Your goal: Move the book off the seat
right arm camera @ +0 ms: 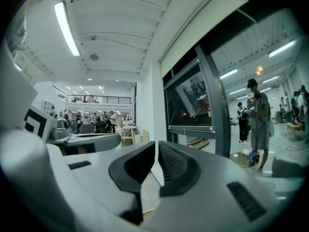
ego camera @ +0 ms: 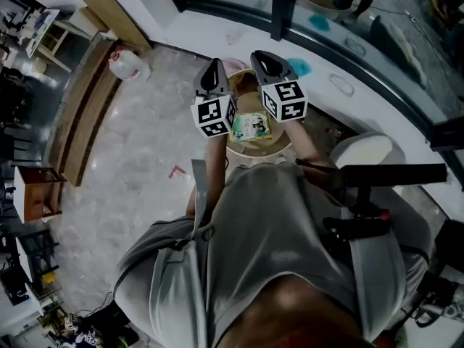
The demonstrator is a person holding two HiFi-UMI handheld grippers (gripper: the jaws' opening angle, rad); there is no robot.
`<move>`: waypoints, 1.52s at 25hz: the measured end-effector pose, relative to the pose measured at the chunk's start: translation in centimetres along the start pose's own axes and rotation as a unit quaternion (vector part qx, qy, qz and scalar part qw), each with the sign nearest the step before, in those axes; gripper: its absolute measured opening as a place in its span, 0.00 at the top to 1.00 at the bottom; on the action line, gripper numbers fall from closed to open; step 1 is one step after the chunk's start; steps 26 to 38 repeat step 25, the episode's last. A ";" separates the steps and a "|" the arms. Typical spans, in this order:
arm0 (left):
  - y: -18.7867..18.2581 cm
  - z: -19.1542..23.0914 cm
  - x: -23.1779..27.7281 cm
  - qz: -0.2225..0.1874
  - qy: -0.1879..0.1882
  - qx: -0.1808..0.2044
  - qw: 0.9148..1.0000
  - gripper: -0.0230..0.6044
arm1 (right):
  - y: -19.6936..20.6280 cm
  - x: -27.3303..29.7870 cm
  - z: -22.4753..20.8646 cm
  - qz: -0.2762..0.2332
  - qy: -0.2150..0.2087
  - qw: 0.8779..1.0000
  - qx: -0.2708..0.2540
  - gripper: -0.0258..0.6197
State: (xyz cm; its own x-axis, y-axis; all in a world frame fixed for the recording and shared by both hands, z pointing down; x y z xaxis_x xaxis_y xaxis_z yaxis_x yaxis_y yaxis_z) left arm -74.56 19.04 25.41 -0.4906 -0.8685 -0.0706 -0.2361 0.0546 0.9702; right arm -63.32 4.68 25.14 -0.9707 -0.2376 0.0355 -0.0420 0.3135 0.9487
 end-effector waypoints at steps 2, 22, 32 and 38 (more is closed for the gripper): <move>-0.1 -0.4 -0.4 -0.005 0.012 -0.012 1.000 0.95 | 0.4 -0.3 0.3 0.012 -0.007 1.000 -0.005 0.93; 0.4 -1.6 -2.2 0.006 0.018 -0.017 1.000 0.95 | 1.6 -1.3 1.6 0.033 -0.042 0.999 -0.006 0.94; 0.4 -1.6 -1.8 0.009 0.020 -0.019 1.000 0.95 | 1.6 -1.1 1.4 0.039 -0.045 0.998 -0.003 0.94; 0.4 -1.6 -1.8 0.009 0.020 -0.019 1.000 0.95 | 1.6 -1.1 1.4 0.039 -0.045 0.998 -0.003 0.94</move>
Point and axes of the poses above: the fingertips, and each gripper's own axes: x forward along the fingers, z to its left, y out of its underside, the point moved 9 cm from there along -x, backward along the fingers, and after that the axes turned 15 degrees about x, right-handed, at the moved point
